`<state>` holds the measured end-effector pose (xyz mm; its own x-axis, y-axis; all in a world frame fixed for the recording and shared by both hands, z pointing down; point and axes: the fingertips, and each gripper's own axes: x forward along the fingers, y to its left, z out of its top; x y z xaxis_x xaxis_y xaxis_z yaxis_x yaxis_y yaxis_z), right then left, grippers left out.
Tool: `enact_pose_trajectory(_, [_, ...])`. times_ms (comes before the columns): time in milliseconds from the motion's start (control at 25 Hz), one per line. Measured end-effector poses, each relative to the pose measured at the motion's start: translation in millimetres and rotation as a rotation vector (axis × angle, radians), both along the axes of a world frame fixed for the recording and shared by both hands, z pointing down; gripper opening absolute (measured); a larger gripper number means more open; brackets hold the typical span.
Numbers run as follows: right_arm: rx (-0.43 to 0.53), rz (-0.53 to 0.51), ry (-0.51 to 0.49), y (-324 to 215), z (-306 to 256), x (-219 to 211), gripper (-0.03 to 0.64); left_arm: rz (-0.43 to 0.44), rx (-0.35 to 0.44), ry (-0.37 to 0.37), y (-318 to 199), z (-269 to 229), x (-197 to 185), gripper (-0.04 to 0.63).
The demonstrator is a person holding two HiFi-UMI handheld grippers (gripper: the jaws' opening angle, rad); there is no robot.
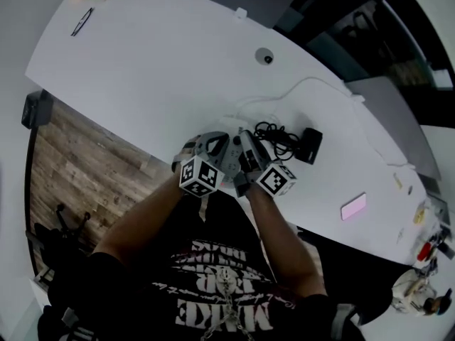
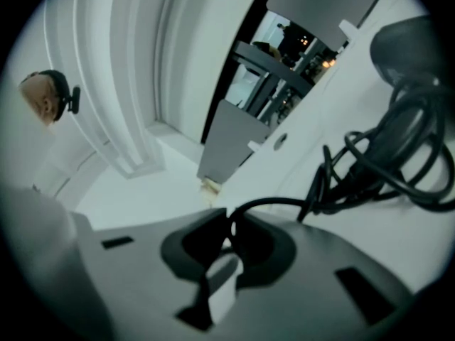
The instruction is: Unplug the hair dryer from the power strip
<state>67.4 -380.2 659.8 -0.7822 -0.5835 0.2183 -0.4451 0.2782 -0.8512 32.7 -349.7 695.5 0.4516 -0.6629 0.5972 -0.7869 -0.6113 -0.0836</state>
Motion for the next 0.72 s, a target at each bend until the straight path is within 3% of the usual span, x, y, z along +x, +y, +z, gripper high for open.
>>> enact_pose_trajectory(120, [-0.017,-0.013,-0.024,1,-3,-2,0.054,0.052,-0.046,-0.068,7,20,14,0.02])
enact_pose_trajectory(240, [0.078,0.009,-0.127,-15,-36,2,0.052,0.077,-0.022,-0.143,3,24,24,0.02])
enact_pose_trajectory(320, [0.122,0.016,-0.123,-32,-48,3,0.054,0.079,-0.008,-0.145,-2,24,28,0.02])
enact_pose_trajectory(520, [0.043,0.085,0.019,-58,-7,30,0.073,0.05,-0.047,-0.085,1,26,15,0.02])
enact_pose_trajectory(600, [-0.001,0.087,0.044,-60,3,39,0.139,0.005,-0.029,0.002,1,5,-5,0.02])
enact_pose_trajectory(720, [-0.089,0.061,0.051,-36,-1,50,0.155,-0.039,0.048,0.115,5,-46,-40,0.021])
